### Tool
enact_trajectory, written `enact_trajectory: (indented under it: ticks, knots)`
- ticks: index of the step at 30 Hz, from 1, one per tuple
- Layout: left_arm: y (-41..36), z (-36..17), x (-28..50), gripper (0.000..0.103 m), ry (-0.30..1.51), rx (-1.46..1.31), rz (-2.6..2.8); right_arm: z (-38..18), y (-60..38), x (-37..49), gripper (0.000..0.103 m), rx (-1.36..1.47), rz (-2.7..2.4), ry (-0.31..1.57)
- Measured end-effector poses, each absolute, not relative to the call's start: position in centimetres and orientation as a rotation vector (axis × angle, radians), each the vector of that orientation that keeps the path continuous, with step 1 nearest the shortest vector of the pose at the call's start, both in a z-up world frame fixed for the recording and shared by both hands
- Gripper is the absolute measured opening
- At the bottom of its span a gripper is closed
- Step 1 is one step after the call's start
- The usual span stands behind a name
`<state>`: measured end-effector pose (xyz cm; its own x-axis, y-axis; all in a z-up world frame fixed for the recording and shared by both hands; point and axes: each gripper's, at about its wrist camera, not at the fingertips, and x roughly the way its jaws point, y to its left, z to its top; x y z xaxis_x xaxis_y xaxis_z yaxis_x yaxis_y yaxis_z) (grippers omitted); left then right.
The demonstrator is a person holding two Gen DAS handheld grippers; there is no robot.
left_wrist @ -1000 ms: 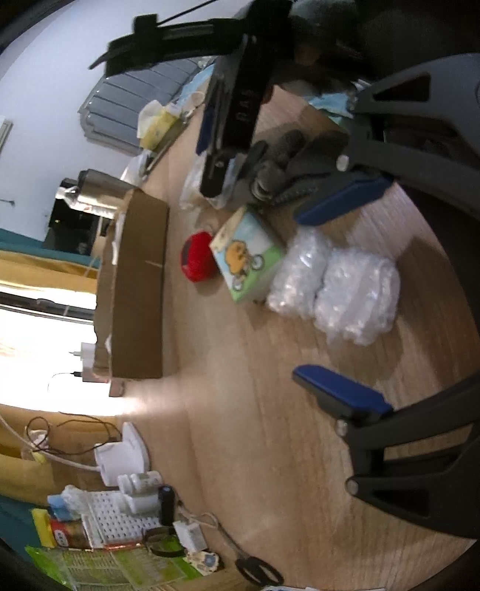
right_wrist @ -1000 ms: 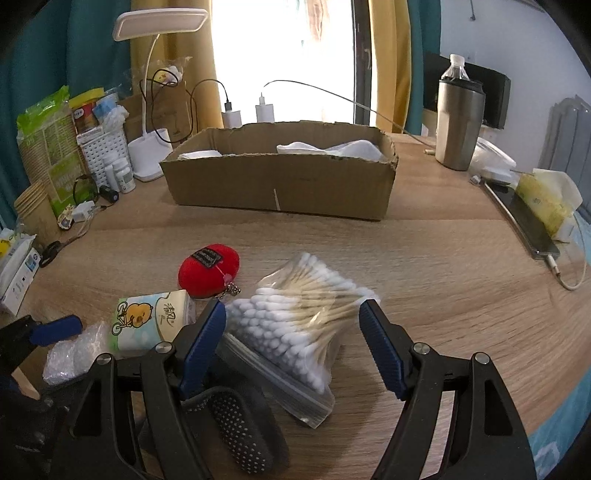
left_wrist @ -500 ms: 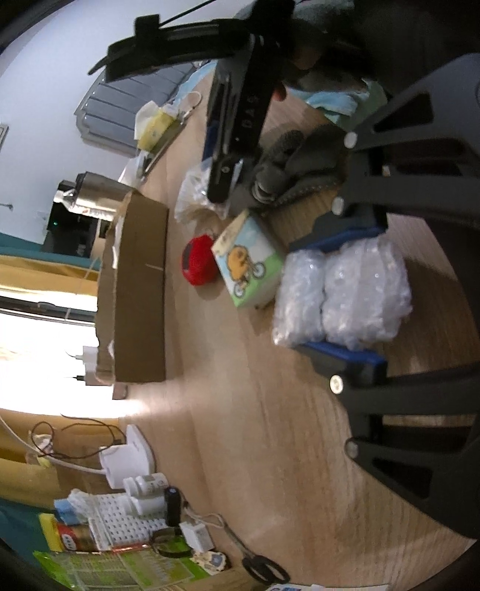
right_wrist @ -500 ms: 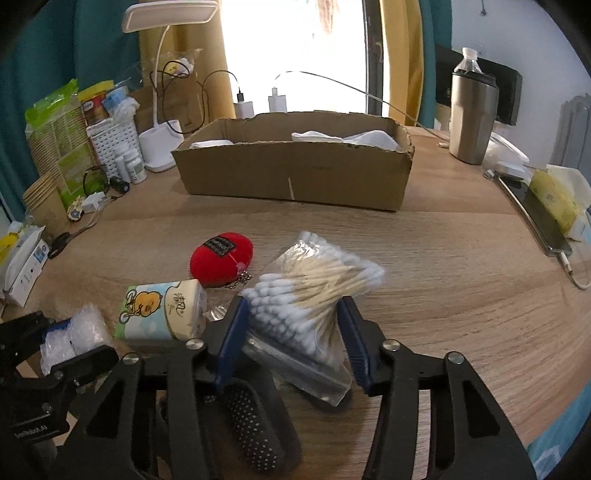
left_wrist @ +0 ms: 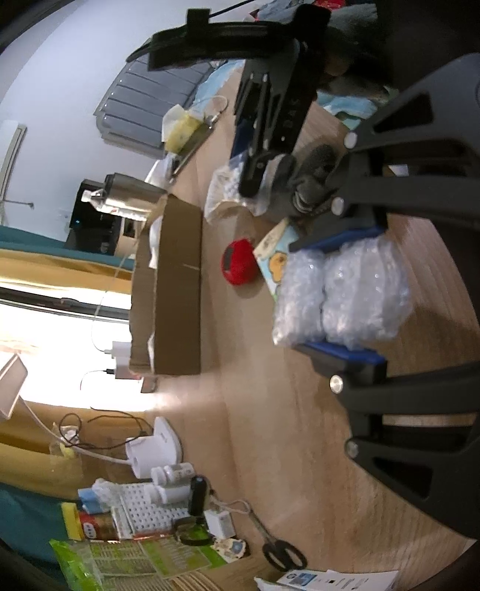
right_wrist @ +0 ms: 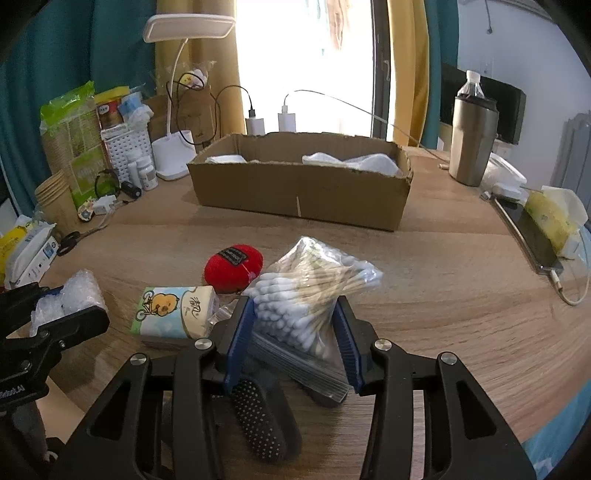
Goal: Organize soft objects
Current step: 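Lift both held bags and carry them toward the cardboard box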
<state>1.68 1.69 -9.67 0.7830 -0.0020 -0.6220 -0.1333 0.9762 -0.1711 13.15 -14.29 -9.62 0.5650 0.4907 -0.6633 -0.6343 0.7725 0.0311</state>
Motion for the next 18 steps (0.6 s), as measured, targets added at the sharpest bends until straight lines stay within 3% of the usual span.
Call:
enact_trajectory:
  ticks: [18]
  knots:
    - [3.1, -8.4, 3.3, 0.045, 0.618, -0.226, 0.09, -7.6, -15.1, 13.3, 0.046, -0.213, 0.664, 0.661]
